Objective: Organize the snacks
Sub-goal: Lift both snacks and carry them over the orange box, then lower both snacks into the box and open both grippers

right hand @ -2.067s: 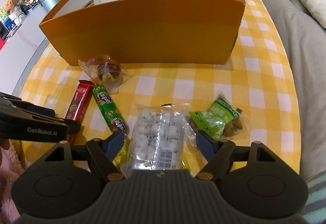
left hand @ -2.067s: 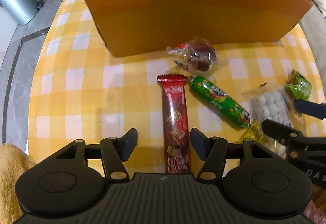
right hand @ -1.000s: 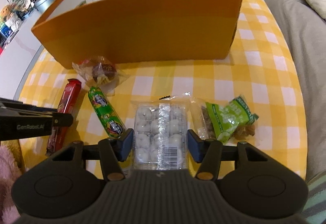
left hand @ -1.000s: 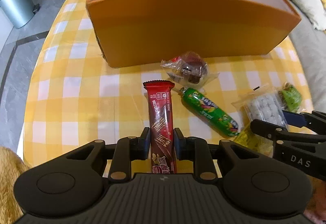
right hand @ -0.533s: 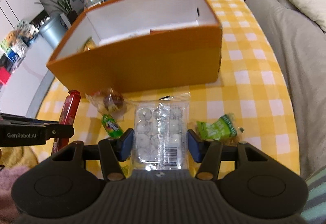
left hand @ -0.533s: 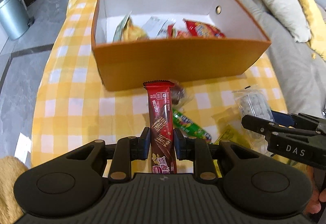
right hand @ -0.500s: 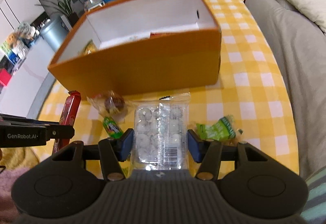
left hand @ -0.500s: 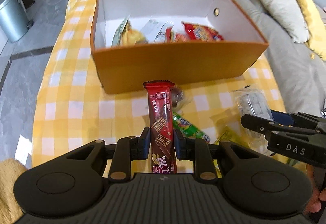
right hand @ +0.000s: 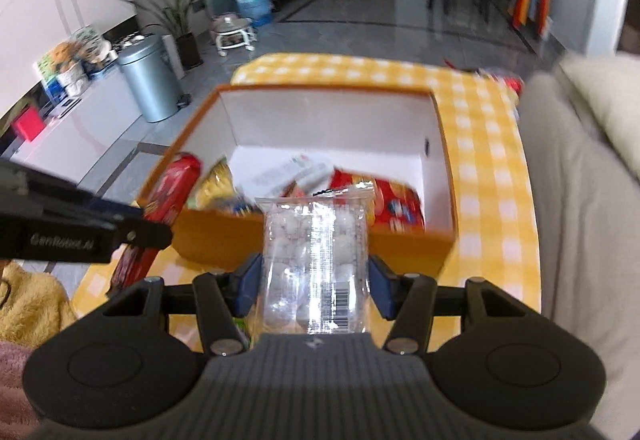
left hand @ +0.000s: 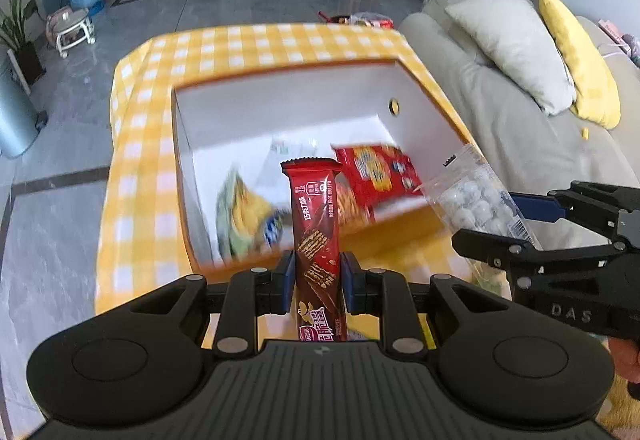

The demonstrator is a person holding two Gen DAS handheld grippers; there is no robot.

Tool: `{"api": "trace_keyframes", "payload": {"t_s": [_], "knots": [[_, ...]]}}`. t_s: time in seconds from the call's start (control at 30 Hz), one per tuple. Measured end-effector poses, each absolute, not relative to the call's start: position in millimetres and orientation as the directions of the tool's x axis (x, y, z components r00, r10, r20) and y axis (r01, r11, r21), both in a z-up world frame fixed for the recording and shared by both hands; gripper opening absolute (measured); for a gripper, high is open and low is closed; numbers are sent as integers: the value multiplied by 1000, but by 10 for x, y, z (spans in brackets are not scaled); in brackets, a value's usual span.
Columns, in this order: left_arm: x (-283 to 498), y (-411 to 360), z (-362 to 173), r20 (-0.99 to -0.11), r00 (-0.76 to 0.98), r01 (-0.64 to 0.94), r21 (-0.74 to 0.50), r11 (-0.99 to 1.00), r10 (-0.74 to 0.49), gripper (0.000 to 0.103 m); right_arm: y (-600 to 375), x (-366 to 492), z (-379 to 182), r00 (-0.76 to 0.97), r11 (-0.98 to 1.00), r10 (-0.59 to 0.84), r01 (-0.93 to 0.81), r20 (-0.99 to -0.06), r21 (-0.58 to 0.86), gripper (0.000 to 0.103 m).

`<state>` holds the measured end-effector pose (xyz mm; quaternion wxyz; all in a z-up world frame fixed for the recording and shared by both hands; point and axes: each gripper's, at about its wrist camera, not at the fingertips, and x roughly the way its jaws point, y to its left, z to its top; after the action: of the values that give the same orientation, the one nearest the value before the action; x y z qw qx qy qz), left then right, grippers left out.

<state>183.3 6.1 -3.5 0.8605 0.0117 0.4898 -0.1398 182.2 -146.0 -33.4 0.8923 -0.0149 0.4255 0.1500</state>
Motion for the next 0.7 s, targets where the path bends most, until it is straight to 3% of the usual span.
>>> {"api": "trace_keyframes", "payload": {"t_s": [0.37, 0.7], "knots": [[2542, 79, 112, -860, 489, 300, 6, 954, -148, 26, -1137, 2529, -39, 560, 903, 252, -430, -789, -16, 54], [3066, -136, -144, -901, 432, 415, 149, 898, -50, 26, -882, 3177, -249, 469, 902, 200, -431, -860, -26, 54]]}}
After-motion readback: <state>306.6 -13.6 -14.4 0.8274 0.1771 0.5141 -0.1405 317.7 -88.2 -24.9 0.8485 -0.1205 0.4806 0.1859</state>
